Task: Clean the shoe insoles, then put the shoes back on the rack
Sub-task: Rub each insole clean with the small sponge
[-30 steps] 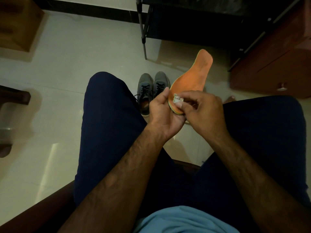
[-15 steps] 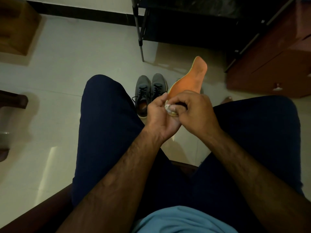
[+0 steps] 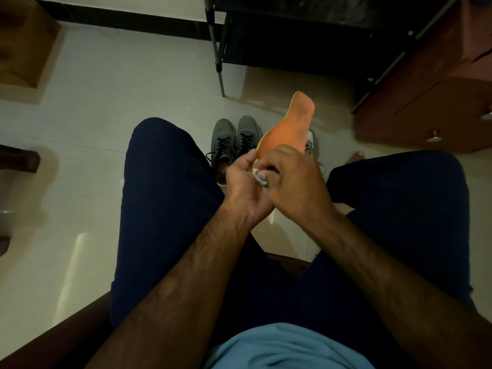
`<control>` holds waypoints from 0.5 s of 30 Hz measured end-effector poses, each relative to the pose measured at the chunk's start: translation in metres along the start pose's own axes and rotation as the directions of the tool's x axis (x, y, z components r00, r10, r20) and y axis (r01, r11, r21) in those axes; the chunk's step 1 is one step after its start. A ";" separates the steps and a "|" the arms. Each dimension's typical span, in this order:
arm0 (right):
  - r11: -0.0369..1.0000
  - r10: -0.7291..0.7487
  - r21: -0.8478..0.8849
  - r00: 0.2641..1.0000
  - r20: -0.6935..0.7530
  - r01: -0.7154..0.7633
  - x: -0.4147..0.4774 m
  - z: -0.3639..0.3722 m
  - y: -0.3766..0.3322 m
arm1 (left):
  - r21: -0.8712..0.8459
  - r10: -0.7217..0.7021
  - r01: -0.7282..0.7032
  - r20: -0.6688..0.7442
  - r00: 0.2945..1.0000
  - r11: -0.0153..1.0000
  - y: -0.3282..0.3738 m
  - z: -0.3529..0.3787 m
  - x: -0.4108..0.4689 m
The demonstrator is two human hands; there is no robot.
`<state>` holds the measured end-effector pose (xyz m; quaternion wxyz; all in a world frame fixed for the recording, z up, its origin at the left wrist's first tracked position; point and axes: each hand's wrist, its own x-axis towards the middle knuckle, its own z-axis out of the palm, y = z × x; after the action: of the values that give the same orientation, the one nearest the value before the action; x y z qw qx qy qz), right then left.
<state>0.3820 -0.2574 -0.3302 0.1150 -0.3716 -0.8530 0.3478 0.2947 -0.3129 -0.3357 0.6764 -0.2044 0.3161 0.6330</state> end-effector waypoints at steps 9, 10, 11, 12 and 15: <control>1.000 0.019 -0.021 1.000 0.008 -0.019 0.008 -0.006 0.014 | -0.054 0.052 -0.057 -0.086 0.995 0.997 0.002 -0.003 0.009; 1.000 -0.030 -0.006 0.999 0.025 0.030 0.001 -0.004 0.008 | -0.042 0.041 -0.044 -0.081 0.996 0.998 0.003 -0.004 0.010; 0.999 -0.050 0.001 0.998 0.032 0.050 -0.003 -0.003 0.007 | -0.058 0.035 -0.038 -0.058 0.998 0.998 0.005 -0.005 0.011; 0.999 -0.038 -0.008 0.999 0.027 0.038 0.001 -0.005 0.012 | -0.064 0.037 -0.039 -0.042 0.998 0.997 0.005 -0.004 0.013; 0.992 0.123 -0.004 0.990 -0.075 -0.124 0.021 -0.012 0.036 | 0.005 0.107 -0.107 -0.036 0.994 0.994 0.000 0.001 0.013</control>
<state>0.3925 -0.2192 -0.3469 0.1235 -0.4369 -0.8250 0.3365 0.2948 -0.3029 -0.3443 0.6360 -0.1977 0.3398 0.6641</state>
